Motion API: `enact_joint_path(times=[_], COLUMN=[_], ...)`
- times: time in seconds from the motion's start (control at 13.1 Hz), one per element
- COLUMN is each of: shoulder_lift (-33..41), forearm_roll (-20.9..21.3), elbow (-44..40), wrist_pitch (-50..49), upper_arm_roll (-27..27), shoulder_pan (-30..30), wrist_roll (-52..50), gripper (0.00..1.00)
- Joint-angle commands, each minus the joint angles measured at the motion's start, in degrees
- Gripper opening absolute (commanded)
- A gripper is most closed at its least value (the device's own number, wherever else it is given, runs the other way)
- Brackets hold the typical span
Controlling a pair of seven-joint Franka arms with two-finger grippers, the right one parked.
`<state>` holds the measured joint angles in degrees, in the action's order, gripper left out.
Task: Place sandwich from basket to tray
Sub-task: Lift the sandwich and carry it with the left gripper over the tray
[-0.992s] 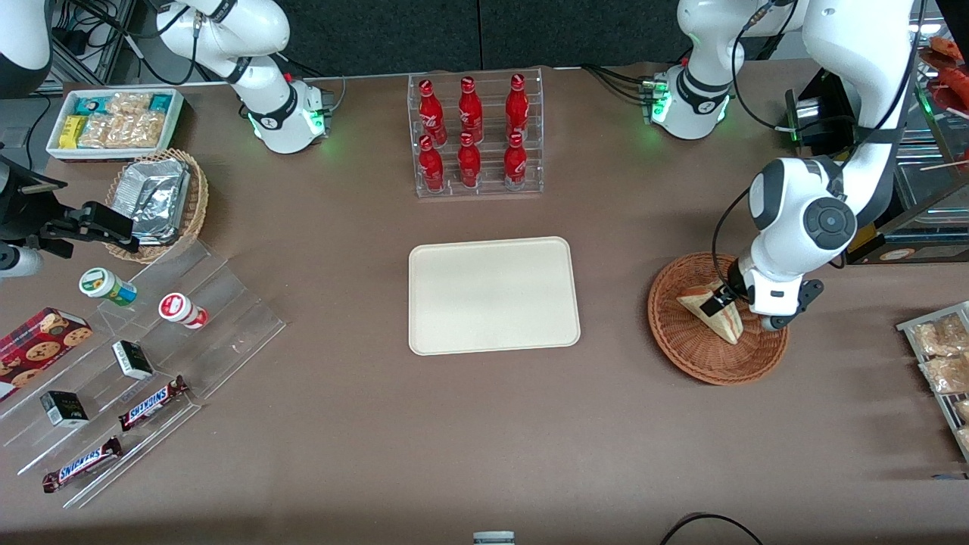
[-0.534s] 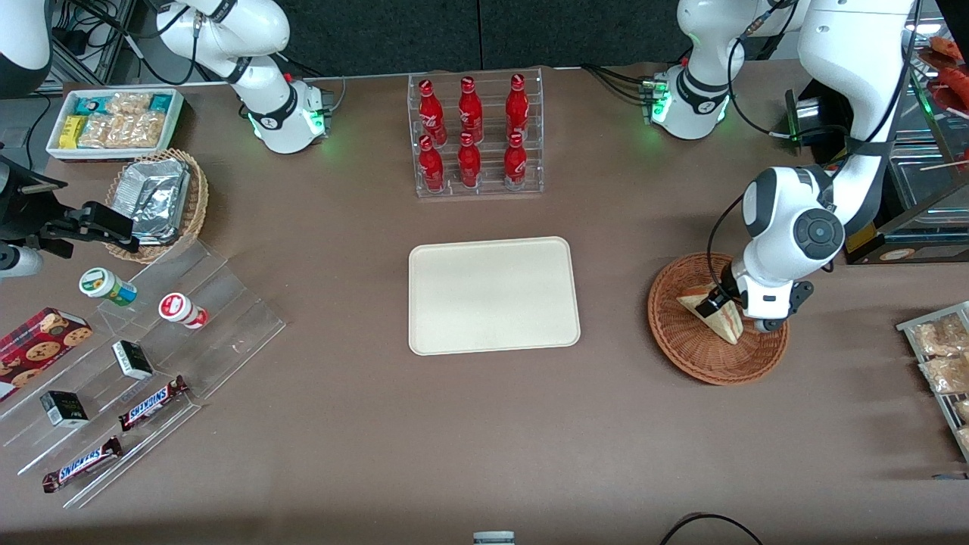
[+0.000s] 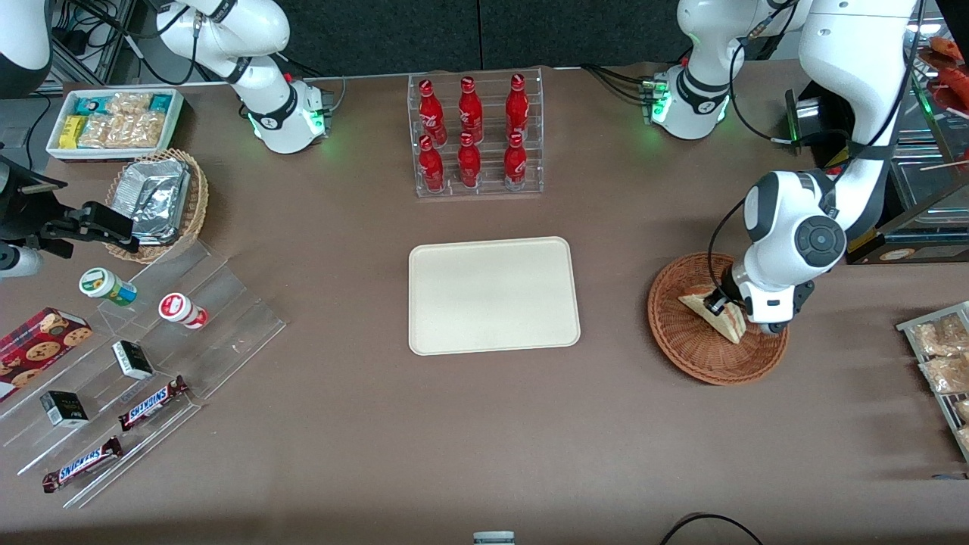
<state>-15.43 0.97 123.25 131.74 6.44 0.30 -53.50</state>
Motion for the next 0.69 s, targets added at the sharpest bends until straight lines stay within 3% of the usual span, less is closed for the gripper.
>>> enact_joint_path(times=[0.0, 0.61], shoulder_lift=[0.0, -0.6], forearm_roll=[1.0, 0.6], elbow=[-5.3, -18.7], wrist_pitch=[-6.1, -19.4], upper_arm_roll=[0.3, 0.3], shoulder_pan=[-0.9, -19.0], wrist_roll=[-0.5, 0.4], gripper=[0.00, 0.00])
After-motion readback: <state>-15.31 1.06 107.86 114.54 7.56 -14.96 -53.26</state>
